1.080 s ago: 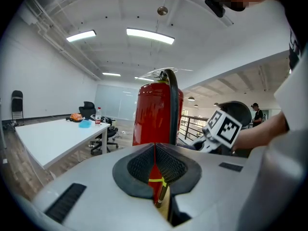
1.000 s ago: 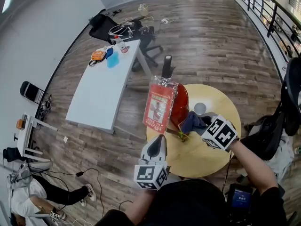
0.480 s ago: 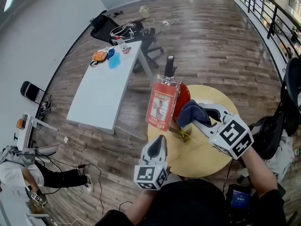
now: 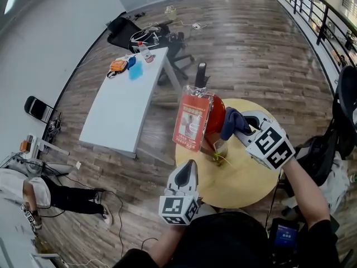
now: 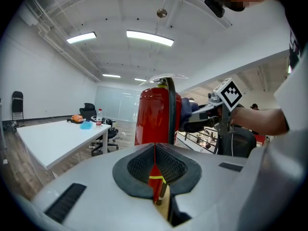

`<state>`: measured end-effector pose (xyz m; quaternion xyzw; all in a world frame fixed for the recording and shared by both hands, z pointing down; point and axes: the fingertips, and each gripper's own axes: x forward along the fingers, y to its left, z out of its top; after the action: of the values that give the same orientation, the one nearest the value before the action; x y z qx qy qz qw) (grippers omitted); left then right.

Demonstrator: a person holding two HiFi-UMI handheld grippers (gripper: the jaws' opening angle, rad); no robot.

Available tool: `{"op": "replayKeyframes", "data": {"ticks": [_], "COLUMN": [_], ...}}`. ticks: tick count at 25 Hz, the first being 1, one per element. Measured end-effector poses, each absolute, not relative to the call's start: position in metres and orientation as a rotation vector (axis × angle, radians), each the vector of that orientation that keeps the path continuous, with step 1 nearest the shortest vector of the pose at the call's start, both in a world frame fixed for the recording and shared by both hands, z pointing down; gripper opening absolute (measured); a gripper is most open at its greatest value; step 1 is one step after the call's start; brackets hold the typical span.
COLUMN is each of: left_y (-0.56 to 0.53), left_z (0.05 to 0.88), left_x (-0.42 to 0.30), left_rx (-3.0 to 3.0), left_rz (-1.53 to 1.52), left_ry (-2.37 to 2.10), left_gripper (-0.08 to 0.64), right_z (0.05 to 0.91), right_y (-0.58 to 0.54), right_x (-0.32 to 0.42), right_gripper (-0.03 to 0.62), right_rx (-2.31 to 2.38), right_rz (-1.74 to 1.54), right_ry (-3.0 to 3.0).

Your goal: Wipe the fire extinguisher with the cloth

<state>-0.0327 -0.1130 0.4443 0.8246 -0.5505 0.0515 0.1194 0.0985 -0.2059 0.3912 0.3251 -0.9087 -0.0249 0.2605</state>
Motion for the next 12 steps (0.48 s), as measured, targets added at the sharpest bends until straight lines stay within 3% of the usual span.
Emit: {"op": "replayKeyframes", "data": {"ticks": [7,12], "left_y": [-0.11,-0.109], "left_z": [0.449,0.448], "left_x": [-0.032,-0.032], "left_rx": [2.4,2.396], "left_rz": [0.168,0.166], "left_ry": [-1.611,-1.621], "left_gripper": [0.025,0.025], "right_z": [0.529,0.615], "right_y": [-0.188,-0.172], "right_x": [0.09,0.084], "right_gripper": [0.107,0.107], "right_rx": [0.669,0.615], "right_rz": [0.002,0.288], "right_ry": [-2.192,-2.135]}}
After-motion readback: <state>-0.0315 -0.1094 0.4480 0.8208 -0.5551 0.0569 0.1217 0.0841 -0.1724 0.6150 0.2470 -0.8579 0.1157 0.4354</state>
